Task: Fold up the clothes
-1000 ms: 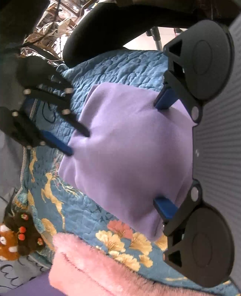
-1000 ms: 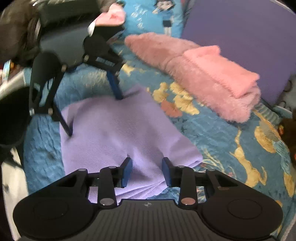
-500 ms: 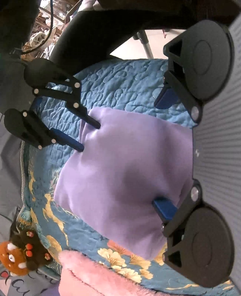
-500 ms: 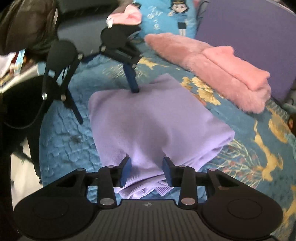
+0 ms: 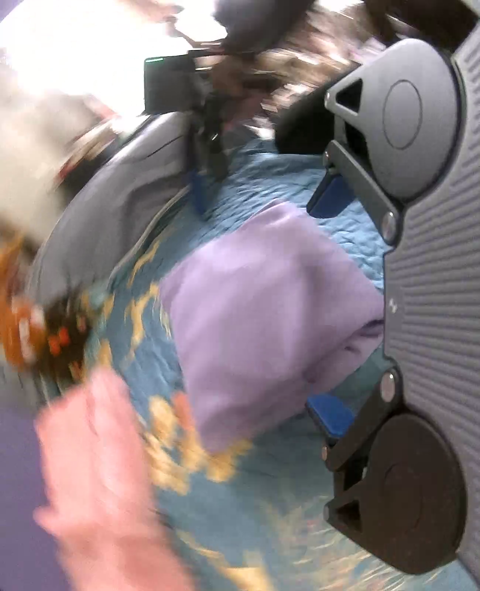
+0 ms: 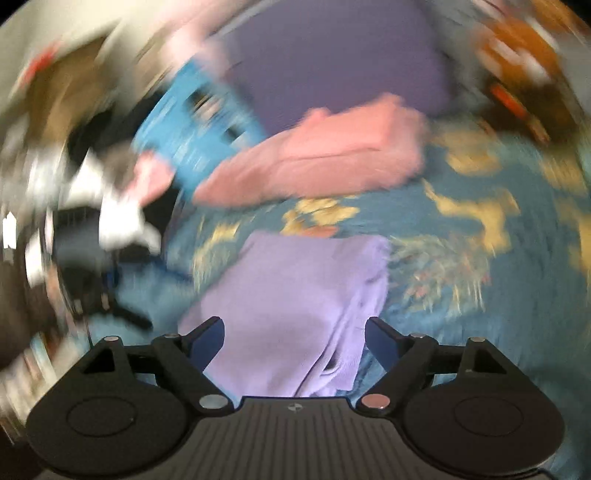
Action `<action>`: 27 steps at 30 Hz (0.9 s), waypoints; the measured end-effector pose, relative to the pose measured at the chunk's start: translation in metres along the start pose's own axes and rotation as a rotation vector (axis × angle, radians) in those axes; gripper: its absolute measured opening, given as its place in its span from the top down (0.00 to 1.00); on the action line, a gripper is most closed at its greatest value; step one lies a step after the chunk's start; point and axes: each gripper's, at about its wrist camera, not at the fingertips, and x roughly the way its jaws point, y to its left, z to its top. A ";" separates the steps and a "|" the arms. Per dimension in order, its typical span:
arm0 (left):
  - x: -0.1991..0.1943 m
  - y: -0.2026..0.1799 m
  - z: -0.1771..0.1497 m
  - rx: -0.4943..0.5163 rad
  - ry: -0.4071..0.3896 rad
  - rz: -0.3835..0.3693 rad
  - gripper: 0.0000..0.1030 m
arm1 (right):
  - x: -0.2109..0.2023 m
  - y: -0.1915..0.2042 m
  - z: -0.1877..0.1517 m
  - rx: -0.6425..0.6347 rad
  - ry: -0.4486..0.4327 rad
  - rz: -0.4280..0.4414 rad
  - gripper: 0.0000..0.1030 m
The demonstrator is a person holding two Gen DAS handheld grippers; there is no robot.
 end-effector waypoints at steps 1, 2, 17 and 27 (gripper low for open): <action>0.004 0.009 0.000 -0.057 -0.002 0.014 0.00 | 0.002 -0.011 -0.001 0.082 -0.013 0.020 0.19; 0.010 0.017 0.000 -0.104 0.002 0.027 0.00 | 0.005 -0.019 -0.002 0.141 -0.020 0.039 0.19; 0.064 0.091 -0.004 -0.513 -0.131 -0.311 0.00 | 0.074 -0.063 -0.004 0.441 0.040 0.104 0.00; 0.088 0.075 0.017 -0.472 -0.136 -0.279 0.01 | 0.105 -0.056 0.013 0.441 0.059 0.142 0.00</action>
